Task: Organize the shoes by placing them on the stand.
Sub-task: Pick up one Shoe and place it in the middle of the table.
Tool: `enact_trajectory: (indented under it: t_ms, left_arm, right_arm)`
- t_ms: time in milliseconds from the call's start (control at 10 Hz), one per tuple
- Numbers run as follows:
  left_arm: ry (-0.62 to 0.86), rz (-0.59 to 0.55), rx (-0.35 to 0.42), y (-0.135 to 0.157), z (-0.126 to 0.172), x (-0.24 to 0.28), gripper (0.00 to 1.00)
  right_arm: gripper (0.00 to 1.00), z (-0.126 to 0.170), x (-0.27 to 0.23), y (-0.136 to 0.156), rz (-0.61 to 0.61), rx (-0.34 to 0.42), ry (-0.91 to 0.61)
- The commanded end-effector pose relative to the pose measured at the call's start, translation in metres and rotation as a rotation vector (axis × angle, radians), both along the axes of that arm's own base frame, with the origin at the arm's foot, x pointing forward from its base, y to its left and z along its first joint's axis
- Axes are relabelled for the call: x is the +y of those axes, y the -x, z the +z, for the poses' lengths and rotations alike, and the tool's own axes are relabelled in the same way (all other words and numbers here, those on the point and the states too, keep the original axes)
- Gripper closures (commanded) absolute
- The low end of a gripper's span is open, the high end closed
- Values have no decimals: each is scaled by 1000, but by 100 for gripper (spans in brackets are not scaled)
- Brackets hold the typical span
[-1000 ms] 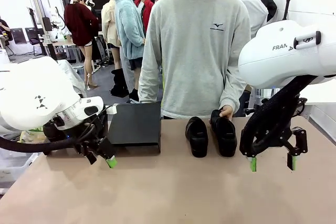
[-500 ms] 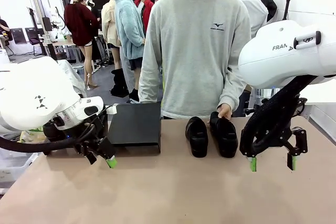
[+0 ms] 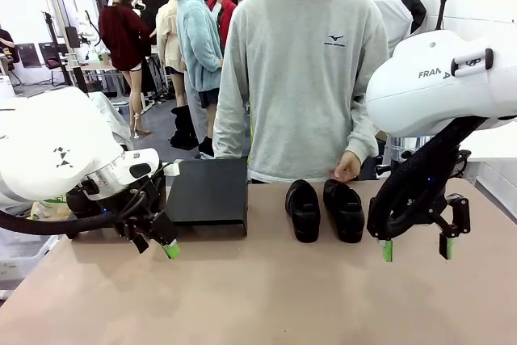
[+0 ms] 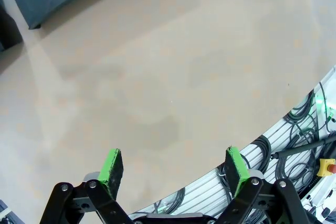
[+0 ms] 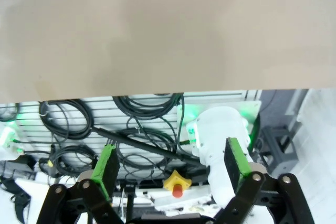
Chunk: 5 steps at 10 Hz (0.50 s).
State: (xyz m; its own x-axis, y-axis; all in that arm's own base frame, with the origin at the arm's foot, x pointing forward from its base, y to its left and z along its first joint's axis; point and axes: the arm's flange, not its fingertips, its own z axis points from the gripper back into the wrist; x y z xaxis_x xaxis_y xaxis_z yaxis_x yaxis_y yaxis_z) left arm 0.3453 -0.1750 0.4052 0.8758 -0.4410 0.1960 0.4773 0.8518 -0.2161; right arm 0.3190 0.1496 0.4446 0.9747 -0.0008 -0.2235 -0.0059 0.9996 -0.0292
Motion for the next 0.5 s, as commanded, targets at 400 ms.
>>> enact_trajectory:
  t_ms: [400]
  left_arm:
    - [-3,-3,2,0,-1,2,0]
  right_arm:
    - [0,10,10,-15,43,-234,-22]
